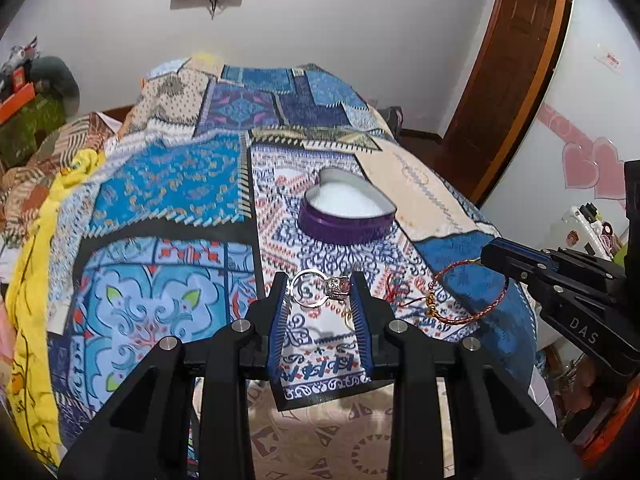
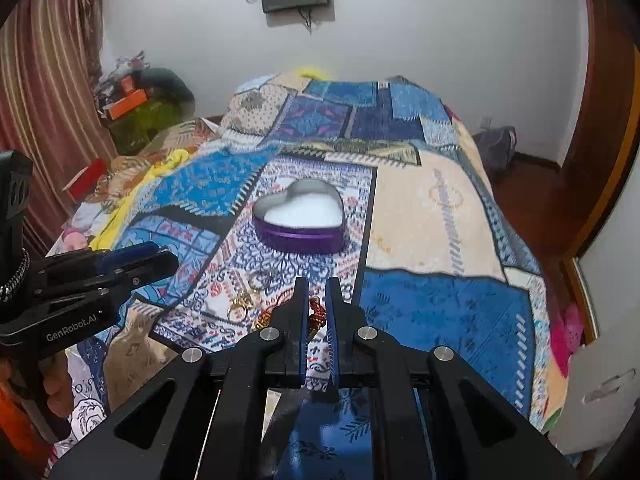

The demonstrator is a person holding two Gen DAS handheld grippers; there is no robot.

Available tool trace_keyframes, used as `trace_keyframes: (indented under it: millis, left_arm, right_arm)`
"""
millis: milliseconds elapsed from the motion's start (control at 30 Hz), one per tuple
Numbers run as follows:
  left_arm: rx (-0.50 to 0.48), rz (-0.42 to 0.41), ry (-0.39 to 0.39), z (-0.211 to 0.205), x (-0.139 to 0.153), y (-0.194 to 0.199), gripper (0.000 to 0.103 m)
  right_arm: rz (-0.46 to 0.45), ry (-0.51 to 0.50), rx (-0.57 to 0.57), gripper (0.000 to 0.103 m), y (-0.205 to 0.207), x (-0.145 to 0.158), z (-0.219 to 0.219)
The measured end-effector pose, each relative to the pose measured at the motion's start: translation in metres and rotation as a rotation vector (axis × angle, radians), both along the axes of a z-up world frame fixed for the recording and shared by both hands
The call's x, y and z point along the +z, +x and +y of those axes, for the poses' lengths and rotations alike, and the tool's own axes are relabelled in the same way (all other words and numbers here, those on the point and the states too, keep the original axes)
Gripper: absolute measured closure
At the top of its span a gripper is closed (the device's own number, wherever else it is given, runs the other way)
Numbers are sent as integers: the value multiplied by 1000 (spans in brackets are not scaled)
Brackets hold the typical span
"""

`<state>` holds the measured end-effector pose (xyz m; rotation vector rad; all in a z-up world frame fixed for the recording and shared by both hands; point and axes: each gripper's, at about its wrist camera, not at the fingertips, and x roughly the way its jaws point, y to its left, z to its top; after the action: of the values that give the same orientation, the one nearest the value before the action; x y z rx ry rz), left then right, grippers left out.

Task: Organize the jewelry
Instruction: 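Carry the silver ring with the left tool while the right tool carries the bracelet over the tin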

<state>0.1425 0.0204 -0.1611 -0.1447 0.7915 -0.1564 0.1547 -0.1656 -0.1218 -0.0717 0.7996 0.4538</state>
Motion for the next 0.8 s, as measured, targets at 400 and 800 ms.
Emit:
trace_keyframes:
  millis: [400, 800]
  left_arm:
    - [1, -81, 14, -1, 24, 14, 73]
    - [-6, -113, 35, -4, 28, 48, 73]
  right_arm:
    - [-119, 27, -12, 96, 10, 35, 1]
    - [-140, 48, 13, 96, 47, 31, 11]
